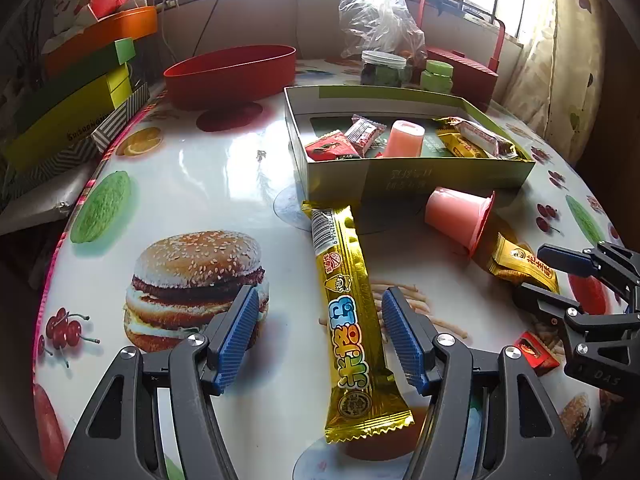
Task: Organize snacks
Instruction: 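Grasp the long yellow stick snack with the left tool while the right tool grasps a gold peanut pack, then lift the yellow stick snack and gold pack and carry both over the green box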
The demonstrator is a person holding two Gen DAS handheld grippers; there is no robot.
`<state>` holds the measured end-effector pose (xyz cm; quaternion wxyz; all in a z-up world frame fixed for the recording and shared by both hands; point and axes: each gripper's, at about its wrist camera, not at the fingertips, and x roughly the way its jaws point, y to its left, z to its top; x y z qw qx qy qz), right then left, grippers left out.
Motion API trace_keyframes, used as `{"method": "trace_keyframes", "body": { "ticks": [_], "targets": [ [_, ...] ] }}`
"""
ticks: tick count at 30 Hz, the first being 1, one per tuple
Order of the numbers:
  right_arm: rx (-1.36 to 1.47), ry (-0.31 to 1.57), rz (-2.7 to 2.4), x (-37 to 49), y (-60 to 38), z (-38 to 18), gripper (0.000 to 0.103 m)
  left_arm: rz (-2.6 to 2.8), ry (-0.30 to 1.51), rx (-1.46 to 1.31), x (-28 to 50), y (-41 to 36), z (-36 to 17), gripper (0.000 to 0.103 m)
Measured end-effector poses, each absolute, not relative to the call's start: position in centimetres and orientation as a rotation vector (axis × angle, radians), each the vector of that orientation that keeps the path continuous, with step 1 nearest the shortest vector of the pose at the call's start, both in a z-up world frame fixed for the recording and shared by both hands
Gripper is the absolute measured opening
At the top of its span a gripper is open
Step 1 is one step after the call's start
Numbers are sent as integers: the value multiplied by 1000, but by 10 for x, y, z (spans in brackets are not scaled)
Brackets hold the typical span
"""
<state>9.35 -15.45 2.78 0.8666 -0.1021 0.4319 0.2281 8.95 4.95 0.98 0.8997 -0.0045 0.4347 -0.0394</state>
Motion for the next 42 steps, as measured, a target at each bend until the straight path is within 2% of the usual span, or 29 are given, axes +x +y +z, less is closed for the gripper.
{"method": "trace_keyframes", "body": {
  "ticks": [8, 10, 14, 19, 21, 24, 27, 42],
  "targets": [
    [-205, 901, 461, 96, -158, 30, 44, -89, 896, -17, 90, 51, 10, 63],
    [-204, 900, 458, 97, -158, 30, 42, -86, 891, -23, 90, 52, 10, 55],
    [-203, 899, 456, 96, -159, 30, 37, -88, 888, -34, 90, 55, 11, 51],
    [-198, 897, 448, 96, -160, 30, 31, -94, 886, -37, 89, 55, 11, 39],
    [-196, 897, 444, 95, -161, 30, 31, -98, 885, -41, 90, 55, 12, 34],
    [-191, 897, 439, 95, -162, 30, 30, -101, 883, -45, 89, 55, 12, 32],
    [-187, 896, 433, 95, -163, 30, 30, -116, 882, -53, 89, 55, 12, 24],
    [-156, 877, 402, 91, -174, 33, 24, -144, 852, -63, 84, 54, 20, 24]
  ]
}}
